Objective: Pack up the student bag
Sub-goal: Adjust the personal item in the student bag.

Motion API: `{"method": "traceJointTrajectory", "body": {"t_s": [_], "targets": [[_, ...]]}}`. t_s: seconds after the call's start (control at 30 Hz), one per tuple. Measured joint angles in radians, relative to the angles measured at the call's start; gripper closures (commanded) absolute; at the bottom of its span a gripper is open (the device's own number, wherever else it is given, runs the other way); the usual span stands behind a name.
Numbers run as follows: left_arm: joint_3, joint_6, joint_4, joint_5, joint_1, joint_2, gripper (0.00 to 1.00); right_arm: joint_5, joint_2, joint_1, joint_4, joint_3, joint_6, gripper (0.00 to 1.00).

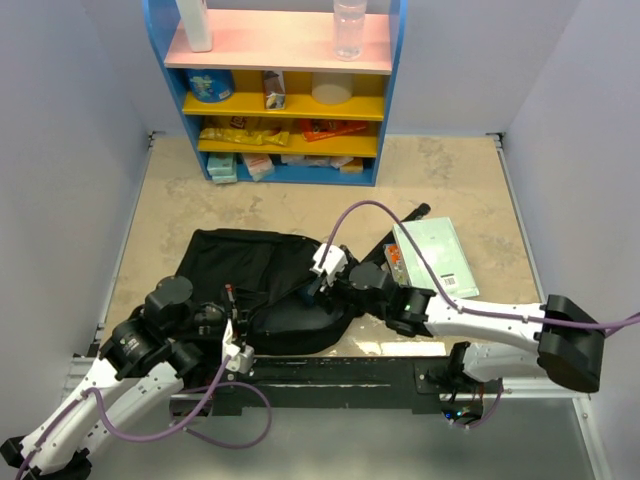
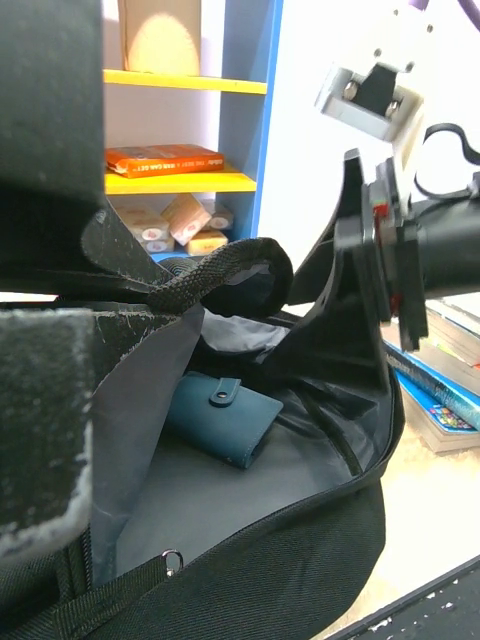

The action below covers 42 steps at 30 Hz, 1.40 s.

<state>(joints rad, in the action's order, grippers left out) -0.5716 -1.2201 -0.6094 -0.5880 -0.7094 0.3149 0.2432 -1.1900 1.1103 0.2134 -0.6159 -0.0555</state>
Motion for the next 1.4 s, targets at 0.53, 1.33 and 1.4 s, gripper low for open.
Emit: {"method": "traceJointTrajectory", "body": {"t_s": [0.53,1.33,1.4], "targets": [[-0.001,0.000,-0.011,0.013,0.000,0.006,1.00,-0.010,-0.233,-0.031,0.157,-0.200,-0.278,1.00],[0.123,0.194,0.319,0.337,-0.005,0.090,1.00,0.222,-0.068,-0.077,-0.096,-0.186,-0.075,1.00],[0.132,0.230,0.329,0.357,-0.004,0.084,1.00,0.198,-0.048,-0.077,-0.127,-0.186,-0.043,1.00]]}}
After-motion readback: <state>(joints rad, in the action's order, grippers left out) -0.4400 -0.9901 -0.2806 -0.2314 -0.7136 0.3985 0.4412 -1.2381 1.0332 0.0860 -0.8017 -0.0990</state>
